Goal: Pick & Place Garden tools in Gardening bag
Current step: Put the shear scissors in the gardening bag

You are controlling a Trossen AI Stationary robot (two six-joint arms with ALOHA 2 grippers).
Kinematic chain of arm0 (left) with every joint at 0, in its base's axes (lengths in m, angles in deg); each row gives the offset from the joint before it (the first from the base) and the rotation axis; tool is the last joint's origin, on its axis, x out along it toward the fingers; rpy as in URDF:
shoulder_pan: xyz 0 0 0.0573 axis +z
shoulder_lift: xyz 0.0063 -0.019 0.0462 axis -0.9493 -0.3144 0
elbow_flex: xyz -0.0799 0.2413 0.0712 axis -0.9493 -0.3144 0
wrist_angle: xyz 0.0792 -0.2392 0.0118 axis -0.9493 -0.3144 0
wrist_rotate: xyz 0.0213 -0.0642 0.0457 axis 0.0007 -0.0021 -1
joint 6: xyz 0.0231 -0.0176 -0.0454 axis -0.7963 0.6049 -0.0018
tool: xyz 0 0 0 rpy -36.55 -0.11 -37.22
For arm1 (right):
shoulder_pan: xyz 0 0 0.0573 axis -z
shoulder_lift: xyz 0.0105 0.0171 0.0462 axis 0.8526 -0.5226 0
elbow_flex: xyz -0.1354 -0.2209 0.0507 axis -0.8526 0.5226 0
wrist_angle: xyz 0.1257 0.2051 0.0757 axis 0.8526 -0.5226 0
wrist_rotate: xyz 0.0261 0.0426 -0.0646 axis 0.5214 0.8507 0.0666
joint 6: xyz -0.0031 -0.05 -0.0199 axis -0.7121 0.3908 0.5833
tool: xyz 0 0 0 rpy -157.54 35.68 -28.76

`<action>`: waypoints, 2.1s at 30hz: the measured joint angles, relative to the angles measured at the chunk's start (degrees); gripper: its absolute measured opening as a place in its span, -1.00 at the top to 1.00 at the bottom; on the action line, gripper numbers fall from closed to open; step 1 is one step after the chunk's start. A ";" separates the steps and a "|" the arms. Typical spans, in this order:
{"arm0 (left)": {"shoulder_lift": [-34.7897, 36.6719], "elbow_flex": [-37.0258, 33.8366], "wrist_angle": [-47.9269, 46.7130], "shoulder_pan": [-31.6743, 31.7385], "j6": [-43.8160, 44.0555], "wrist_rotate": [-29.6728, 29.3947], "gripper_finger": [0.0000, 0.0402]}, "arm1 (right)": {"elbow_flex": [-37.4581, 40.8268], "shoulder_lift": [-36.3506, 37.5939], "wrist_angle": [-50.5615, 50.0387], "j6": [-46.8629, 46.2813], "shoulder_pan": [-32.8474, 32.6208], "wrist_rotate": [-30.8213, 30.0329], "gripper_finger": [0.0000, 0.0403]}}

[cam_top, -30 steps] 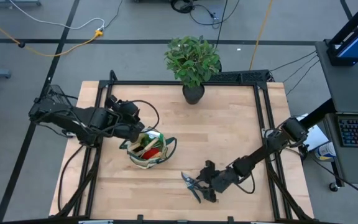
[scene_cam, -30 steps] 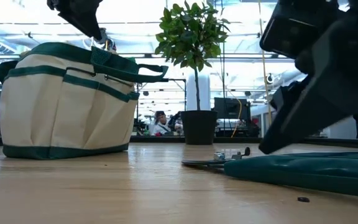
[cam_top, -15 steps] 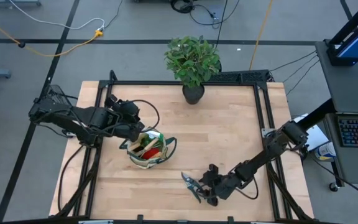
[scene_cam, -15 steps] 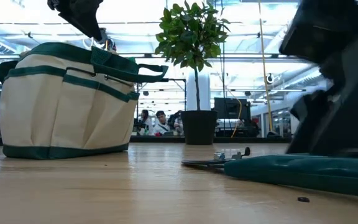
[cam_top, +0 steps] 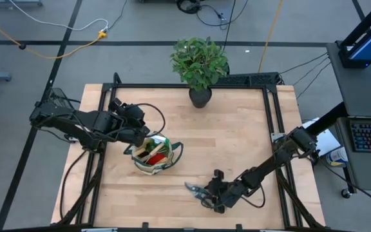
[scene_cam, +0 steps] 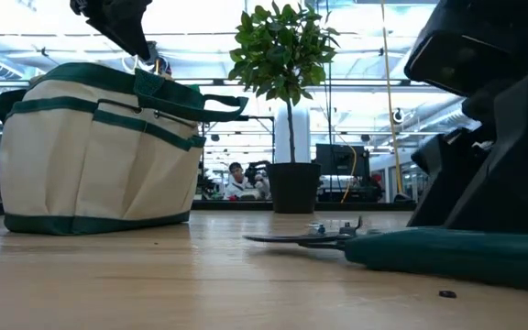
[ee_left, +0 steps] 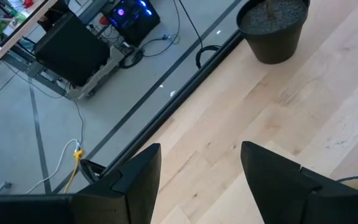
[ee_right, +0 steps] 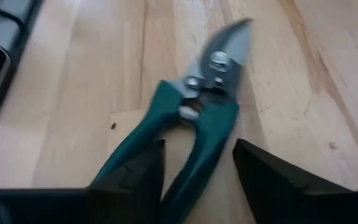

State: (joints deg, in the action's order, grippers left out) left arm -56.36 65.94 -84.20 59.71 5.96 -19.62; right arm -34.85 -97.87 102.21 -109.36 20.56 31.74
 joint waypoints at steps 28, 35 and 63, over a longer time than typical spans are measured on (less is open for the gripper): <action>-0.01 0.00 0.00 0.00 0.04 0.17 -0.13 | 0.55 9.29 -8.68 26.88 7.08 -6.31 0.79; 0.01 -0.01 -0.27 -0.22 -0.59 4.30 -0.13 | 0.47 18.32 -6.15 44.62 13.80 -6.40 0.77; 0.01 0.00 -12.00 -2.21 7.61 8.08 -0.13 | -3.56 17.03 49.56 75.60 39.01 39.19 0.77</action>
State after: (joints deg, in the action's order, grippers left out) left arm -56.35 65.94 -96.20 57.50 13.56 -11.54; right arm -38.41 -80.85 151.77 -33.76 59.58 70.94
